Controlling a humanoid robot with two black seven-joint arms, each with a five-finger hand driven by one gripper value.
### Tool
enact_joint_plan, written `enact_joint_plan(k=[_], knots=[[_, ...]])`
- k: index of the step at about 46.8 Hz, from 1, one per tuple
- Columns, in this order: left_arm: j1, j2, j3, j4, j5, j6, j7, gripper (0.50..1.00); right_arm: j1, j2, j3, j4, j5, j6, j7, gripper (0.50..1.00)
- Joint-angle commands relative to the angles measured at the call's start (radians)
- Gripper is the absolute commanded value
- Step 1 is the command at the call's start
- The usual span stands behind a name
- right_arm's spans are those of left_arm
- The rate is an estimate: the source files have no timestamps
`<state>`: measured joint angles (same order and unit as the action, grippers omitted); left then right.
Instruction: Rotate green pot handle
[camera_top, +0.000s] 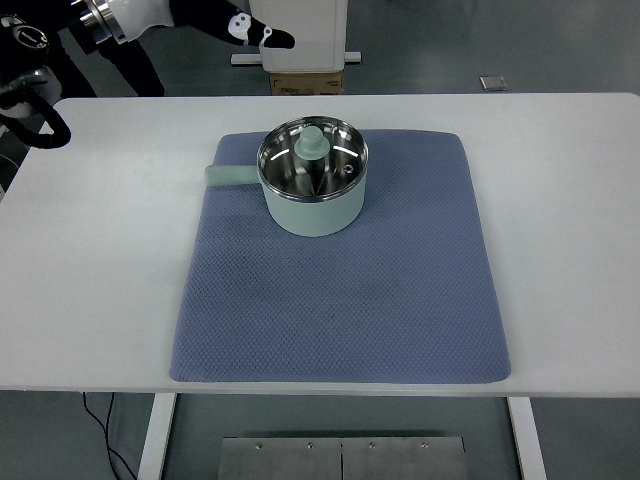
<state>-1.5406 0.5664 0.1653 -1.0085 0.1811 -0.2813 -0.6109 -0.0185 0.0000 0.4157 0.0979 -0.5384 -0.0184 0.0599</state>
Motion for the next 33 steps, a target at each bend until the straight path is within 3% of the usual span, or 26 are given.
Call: enact_joint_plan(k=[1,10,17,26,33], knots=[[0.049,-0.028,-0.02,0.039,-0.101,0.005,0.0,1.0,0.0,0.0,0.0,0.002,0.0,0.0,0.0,1.0],[0.117,-0.071,-0.072,0.084,-0.279,0.047,0.0,1.0,0.0,0.0,0.0,-0.001,0.0,0.0,0.0,1.0],[0.16,-0.103,-0.119,0.097,-0.336,0.111,0.0,1.0,0.0,0.0,0.0,-0.001,0.0,0.0,0.0,1.0],[0.215,-0.109,-0.17,0.111,-0.382,0.123,0.0,1.0,0.0,0.0,0.0,-0.001,0.0,0.0,0.0,1.0],[0.306,-0.169,-0.21,0.198,-0.433,0.192,0.0,1.0,0.0,0.0,0.0,0.002,0.0,0.0,0.0,1.0]])
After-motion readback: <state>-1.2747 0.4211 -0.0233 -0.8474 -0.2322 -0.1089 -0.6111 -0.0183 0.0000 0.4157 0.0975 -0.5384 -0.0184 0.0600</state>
